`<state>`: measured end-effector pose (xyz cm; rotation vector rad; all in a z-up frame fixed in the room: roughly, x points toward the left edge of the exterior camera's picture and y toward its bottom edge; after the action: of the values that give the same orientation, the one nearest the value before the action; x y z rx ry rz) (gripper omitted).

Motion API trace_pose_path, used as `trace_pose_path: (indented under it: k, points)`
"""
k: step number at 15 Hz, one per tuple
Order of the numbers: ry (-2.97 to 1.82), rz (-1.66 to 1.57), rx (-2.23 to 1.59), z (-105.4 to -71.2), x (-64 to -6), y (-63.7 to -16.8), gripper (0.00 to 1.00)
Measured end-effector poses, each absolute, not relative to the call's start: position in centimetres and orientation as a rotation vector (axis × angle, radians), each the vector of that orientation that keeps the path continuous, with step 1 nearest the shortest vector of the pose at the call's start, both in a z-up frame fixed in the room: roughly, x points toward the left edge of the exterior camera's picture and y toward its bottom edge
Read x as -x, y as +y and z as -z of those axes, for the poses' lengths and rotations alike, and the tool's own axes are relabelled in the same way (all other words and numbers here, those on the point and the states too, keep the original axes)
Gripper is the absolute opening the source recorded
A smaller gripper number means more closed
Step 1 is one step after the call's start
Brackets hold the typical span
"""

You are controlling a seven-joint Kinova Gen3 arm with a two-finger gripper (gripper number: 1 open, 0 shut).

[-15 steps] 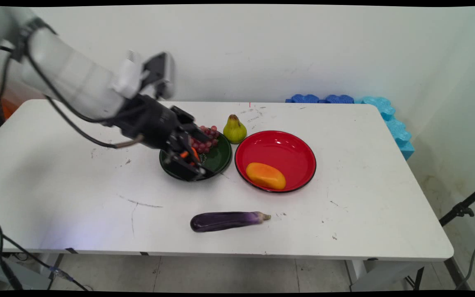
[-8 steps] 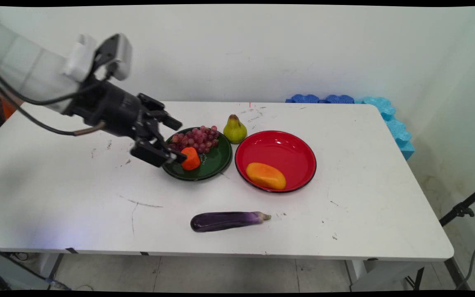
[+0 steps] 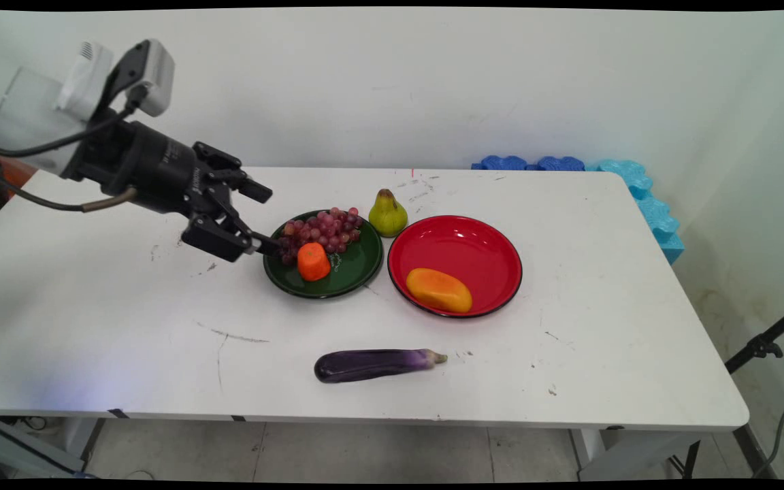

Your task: Pick up the mandarin from the green plate

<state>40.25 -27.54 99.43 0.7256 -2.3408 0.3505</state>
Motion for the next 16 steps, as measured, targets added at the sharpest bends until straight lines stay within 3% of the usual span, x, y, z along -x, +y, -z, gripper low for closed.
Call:
trace_pose_path:
  k: [6, 16]
  points:
    - [-2.367, -0.356, -0.749, -99.9, -41.2, -28.5, 1.0]
    - [-2.535, -0.402, -0.843, -98.4, -40.1, -36.1, 1.0]
